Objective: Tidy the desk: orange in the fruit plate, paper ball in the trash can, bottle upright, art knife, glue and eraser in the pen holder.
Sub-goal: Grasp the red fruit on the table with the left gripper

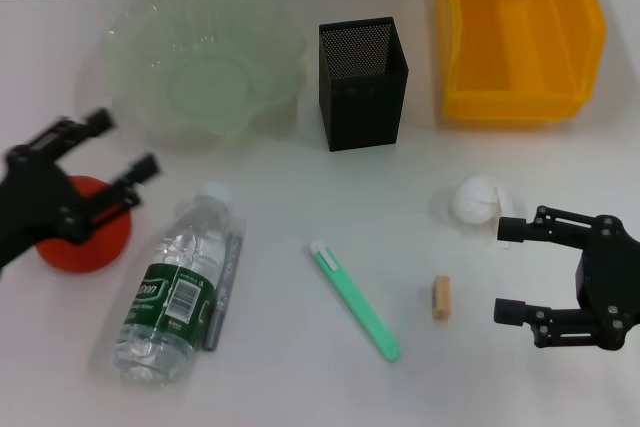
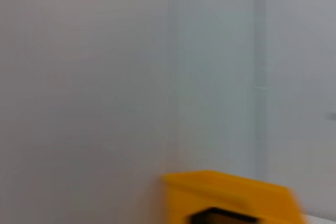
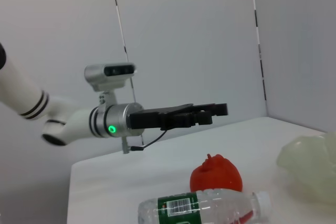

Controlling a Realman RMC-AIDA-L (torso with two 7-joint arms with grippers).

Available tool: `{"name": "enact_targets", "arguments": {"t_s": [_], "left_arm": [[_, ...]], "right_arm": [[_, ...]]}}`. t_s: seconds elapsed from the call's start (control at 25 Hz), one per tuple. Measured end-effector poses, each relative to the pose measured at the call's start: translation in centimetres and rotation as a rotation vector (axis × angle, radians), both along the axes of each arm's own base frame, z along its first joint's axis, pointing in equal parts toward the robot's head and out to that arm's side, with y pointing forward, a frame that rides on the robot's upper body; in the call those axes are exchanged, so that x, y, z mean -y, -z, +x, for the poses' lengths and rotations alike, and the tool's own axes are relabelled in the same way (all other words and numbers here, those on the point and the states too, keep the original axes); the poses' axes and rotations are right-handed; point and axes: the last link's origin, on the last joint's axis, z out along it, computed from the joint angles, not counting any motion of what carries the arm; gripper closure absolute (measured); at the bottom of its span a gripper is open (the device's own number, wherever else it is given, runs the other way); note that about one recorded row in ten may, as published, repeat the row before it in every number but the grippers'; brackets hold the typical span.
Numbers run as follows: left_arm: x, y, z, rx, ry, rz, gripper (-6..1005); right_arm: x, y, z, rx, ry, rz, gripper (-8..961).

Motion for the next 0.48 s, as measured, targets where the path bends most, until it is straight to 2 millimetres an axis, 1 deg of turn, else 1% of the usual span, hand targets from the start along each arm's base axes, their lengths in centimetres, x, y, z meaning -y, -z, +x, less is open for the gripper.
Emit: {"name": "enact_targets", "arguments": {"t_s": [0.12, 0.2, 0.24, 0.48], "left_arm": [[0.7, -0.2, -2.0, 0.005, -0.115, 0.098, 311], [1.0, 0.4, -3.2, -0.015, -0.199, 0.107, 318], [1.0, 0.4, -3.2, -0.015, -0.199, 0.107, 321], [1.0, 1.4, -5.1, -0.074, -0.321, 0.094, 343]], "right_arm": [[0.1, 0.0, 0.1, 0.0, 0.005, 0.001, 116], [0.2, 0.0, 0.2, -0.001, 0.008, 0.003, 116], [0.2, 0.0, 0.2, -0.001, 0.008, 0.003, 116], [0.1, 0.1, 0.2, 0.007, 0.008, 0.003, 116]]}}
